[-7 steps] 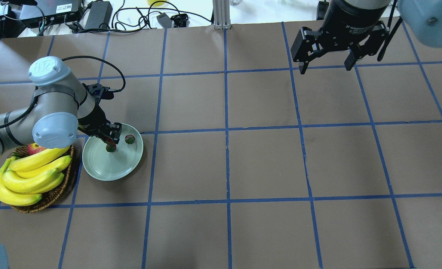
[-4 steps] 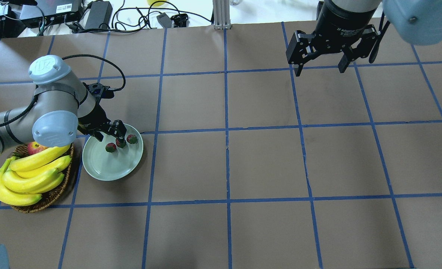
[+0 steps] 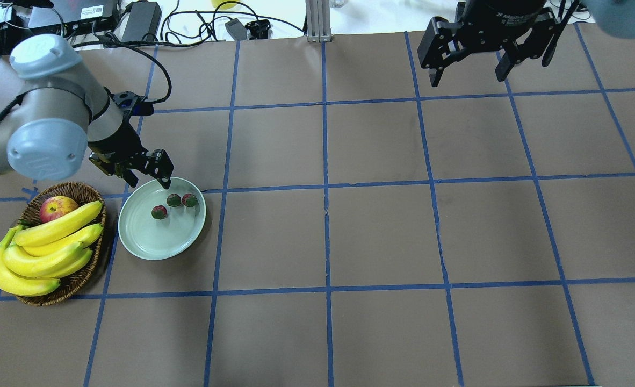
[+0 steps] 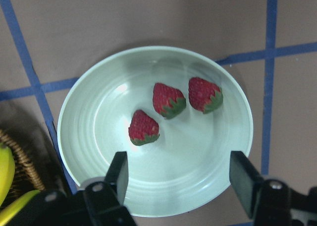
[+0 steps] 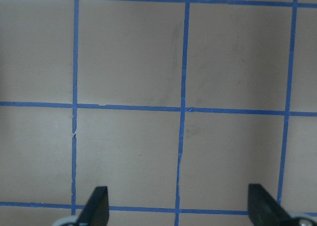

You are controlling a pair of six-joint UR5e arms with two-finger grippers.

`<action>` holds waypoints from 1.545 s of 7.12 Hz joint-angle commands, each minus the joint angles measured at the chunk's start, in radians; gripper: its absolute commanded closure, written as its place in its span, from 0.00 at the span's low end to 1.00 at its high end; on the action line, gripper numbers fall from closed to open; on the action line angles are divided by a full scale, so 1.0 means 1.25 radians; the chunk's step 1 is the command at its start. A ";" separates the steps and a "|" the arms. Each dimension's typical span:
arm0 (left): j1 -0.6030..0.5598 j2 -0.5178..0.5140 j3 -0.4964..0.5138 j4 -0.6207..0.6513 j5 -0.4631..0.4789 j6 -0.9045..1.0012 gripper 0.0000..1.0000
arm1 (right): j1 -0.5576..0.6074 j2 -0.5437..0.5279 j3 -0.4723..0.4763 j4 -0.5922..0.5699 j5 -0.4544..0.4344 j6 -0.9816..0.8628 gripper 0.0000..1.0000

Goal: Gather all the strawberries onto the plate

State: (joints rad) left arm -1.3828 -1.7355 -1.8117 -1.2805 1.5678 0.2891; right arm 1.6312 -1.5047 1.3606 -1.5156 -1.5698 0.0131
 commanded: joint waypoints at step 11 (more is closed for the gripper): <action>-0.121 0.159 0.249 -0.233 -0.021 -0.168 0.13 | 0.004 0.015 -0.008 -0.002 0.008 0.026 0.00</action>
State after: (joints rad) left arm -1.5329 -1.5370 -1.5013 -1.5762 1.5339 0.0797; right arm 1.6347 -1.4857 1.3519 -1.5196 -1.5599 0.0302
